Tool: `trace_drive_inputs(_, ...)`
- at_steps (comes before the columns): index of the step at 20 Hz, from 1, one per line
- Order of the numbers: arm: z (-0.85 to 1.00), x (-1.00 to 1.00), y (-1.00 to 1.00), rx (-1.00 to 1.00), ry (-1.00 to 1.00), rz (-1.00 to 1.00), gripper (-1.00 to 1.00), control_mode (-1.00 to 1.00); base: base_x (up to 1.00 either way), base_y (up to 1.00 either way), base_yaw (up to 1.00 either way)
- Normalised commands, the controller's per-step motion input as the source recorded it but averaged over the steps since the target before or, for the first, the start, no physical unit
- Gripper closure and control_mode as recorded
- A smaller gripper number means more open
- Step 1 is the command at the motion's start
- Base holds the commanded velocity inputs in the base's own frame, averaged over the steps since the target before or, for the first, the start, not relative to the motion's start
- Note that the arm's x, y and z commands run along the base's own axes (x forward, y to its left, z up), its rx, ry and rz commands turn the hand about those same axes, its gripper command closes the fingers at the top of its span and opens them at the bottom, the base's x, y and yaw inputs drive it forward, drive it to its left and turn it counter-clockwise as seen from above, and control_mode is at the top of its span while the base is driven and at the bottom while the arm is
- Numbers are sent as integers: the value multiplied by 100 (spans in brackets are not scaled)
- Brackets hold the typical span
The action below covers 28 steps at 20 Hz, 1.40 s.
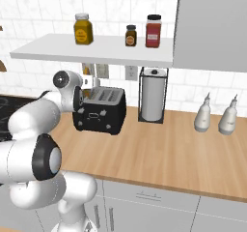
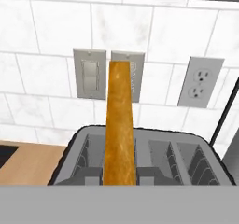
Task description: Start the toaster. Once the lever pops up, take the bread to the plate on the dining counter.
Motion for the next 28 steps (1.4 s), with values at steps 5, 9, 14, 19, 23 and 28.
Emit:
trace_drive_inputs(5, 41, -46, 0, 0, 0, 0, 100, -100, 0, 0, 0)
trace_drive_inputs(9, 21, -67, 0, 0, 0, 0, 100, -100, 0, 0, 0)
trace_drive_inputs(14, 1, -76, 0, 0, 3, 0, 100, -100, 0, 0, 0)
trace_drive_inputs(19, 8, -74, -14, 0, 15, 0, 100, -100, 0, 0, 0)
trace_drive_inputs(23, 38, -65, -30, 0, 27, 0, 100, -100, 0, 0, 0)
trace_drive_inputs(28, 45, -61, -16, -1, 19, 0, 100, -100, 0, 0, 0)
